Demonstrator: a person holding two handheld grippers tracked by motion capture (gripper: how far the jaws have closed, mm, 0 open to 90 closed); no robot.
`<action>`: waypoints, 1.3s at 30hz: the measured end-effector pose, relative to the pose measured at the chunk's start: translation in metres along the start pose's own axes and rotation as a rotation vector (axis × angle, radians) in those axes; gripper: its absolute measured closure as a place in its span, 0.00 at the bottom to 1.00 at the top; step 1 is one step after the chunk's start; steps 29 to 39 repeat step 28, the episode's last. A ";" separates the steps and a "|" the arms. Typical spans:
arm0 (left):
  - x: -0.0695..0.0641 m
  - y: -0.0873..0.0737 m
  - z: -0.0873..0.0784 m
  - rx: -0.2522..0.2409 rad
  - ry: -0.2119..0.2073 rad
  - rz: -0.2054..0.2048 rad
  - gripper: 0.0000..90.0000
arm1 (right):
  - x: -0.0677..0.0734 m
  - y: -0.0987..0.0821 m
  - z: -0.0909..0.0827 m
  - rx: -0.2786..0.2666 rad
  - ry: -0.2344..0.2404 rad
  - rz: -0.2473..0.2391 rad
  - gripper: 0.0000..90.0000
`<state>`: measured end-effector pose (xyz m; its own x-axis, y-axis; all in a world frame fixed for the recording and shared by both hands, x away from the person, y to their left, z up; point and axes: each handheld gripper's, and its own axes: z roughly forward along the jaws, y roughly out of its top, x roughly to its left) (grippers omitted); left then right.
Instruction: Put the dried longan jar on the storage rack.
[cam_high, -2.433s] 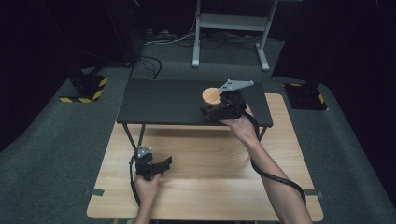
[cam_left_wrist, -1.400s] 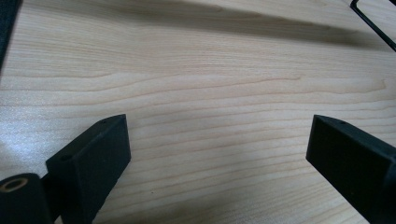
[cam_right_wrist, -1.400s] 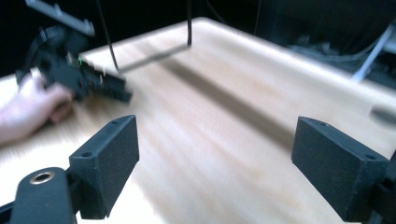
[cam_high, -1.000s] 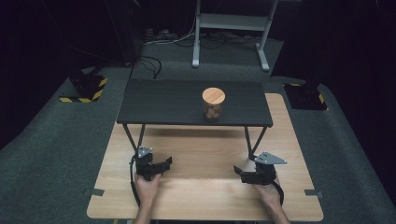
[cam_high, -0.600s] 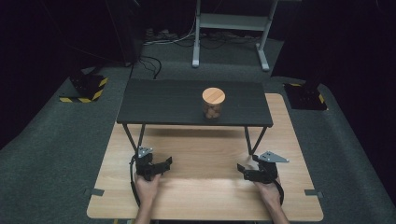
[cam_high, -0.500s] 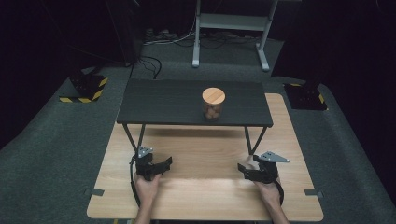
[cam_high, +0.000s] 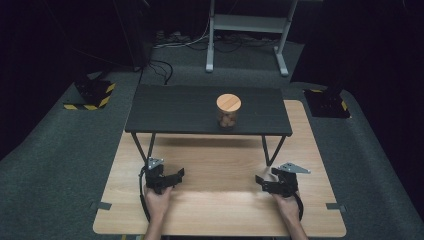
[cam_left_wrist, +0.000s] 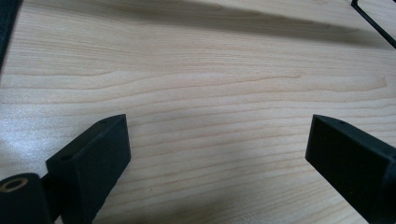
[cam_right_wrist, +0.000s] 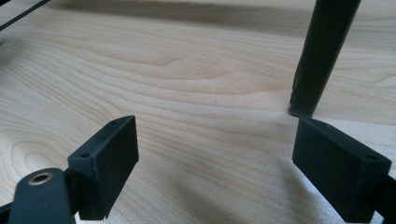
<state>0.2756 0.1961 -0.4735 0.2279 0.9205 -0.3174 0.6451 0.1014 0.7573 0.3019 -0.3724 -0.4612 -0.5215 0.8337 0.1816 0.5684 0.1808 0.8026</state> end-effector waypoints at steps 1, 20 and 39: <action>0.000 0.000 0.000 0.000 0.000 -0.001 0.07 | 0.000 0.001 0.000 0.003 -0.001 0.000 0.15; 0.001 -0.001 0.000 -0.002 -0.005 -0.003 0.07 | -0.004 0.002 0.001 0.014 0.013 0.022 0.15; 0.001 0.000 0.000 0.000 -0.002 0.000 0.07 | -0.005 0.003 0.002 0.017 0.018 0.022 0.15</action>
